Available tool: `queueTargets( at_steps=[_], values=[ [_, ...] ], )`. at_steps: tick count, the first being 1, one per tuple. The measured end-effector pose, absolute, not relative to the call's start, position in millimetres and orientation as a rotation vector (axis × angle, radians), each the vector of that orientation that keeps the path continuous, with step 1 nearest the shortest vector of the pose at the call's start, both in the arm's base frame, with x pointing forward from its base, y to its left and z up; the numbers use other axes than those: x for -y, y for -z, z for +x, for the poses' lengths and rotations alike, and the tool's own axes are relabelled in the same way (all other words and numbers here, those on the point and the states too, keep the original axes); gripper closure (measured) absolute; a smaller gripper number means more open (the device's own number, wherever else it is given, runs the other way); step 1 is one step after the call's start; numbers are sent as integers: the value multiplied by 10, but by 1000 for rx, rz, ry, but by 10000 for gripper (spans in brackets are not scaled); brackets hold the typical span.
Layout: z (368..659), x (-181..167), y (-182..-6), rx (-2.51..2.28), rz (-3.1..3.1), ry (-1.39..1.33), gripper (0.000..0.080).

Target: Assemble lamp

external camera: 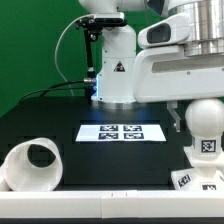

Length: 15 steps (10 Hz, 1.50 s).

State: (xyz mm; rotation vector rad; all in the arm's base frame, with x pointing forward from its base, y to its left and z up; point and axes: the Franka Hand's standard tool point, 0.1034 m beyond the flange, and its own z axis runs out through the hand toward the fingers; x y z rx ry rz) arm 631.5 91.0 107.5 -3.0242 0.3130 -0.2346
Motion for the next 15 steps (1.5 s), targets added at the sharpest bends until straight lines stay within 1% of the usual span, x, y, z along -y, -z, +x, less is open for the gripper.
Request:
queueTargets(
  at_steps=[1,3,7,8,9,10,11,13,15],
  values=[
    [6278,-954,-1056,-459,-3007,208,225],
    [6281,-890,-1049,-703,-2915,182,225],
    [6273,-897,-1047,-975,-2823,158,225],
    [6273,-897,-1047,-970,-2825,158,225],
    [6273,-900,-1046,-907,-2849,164,225],
    [6242,-940,-1056,-807,-2904,138,120],
    [6255,-982,-1106,-560,-2983,159,105],
    [6249,-1063,-1152,55,-3107,175,100],
    [6256,-1035,-1142,244,-3104,181,100]
  ],
)
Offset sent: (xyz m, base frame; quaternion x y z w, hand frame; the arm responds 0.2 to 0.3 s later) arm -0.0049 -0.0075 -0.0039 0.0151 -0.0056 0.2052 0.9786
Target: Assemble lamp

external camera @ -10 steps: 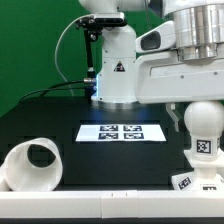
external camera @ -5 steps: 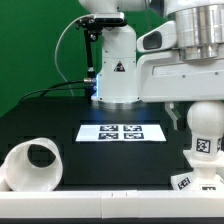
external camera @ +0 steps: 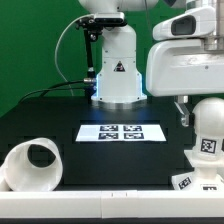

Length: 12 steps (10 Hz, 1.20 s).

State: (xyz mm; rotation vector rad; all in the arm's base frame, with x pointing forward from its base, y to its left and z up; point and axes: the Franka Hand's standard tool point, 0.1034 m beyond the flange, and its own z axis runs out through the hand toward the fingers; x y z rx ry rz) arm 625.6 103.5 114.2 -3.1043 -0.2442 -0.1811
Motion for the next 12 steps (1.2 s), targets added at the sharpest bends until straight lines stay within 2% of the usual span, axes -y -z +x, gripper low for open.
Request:
queueTargets(
  at_steps=[5,9,10,11,12],
  values=[
    [6223,-988,-1081,1379,-2905,219,100],
    [6212,-946,-1063,1574,-2817,203,100],
    [6212,-946,-1061,1553,-2827,204,189],
    [6212,-944,-1061,1553,-2827,204,189],
    [6223,-960,-1060,1428,-2883,222,227]
  ],
)
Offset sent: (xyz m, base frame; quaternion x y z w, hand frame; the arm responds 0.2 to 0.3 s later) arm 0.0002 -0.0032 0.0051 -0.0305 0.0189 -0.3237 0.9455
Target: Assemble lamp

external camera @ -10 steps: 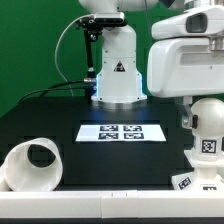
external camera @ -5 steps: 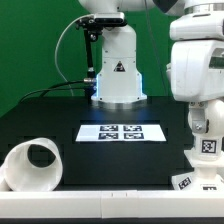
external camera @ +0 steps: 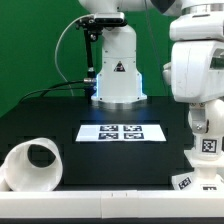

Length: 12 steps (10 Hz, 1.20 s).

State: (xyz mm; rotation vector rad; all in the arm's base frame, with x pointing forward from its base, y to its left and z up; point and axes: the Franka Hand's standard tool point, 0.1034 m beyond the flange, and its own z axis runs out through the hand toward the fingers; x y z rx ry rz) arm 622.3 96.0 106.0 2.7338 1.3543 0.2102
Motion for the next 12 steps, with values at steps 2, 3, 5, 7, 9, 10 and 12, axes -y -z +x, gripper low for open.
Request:
queueTargets(
  at_steps=[2,3,5,7,9,10,12],
  values=[
    [6265,-980,-1066,-1035,2887,-264,227],
    [6287,-976,-1073,-823,2973,-297,227],
    [6311,-951,-1085,-366,3096,-325,227],
    [6320,-881,-1085,60,3166,-320,226],
    [6344,-825,-1105,391,3190,-318,226],
    [6347,-821,-1109,488,3185,-313,226],
    [6341,-841,-1105,721,3158,-298,226]
  ],
)
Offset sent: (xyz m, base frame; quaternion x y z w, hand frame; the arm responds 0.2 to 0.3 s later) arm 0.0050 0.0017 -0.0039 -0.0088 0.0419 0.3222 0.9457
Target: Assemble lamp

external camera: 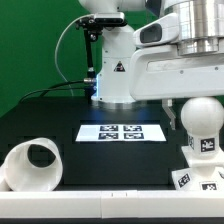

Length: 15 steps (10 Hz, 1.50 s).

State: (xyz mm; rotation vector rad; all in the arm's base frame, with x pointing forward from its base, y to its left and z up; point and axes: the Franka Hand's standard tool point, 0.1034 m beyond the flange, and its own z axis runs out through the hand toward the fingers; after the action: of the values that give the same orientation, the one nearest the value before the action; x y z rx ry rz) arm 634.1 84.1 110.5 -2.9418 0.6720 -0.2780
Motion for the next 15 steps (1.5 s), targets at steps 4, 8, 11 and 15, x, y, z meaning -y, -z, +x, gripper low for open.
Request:
queueTargets(
  at_steps=[4,8,11,15],
  values=[
    [6292,-957,-1052,-1043,-2810,245,226],
    [6290,-955,-1053,-1111,-2777,233,170],
    [6293,-958,-1068,-1084,-2788,236,116],
    [6380,-679,-1609,-905,-2823,269,101]
  ],
)
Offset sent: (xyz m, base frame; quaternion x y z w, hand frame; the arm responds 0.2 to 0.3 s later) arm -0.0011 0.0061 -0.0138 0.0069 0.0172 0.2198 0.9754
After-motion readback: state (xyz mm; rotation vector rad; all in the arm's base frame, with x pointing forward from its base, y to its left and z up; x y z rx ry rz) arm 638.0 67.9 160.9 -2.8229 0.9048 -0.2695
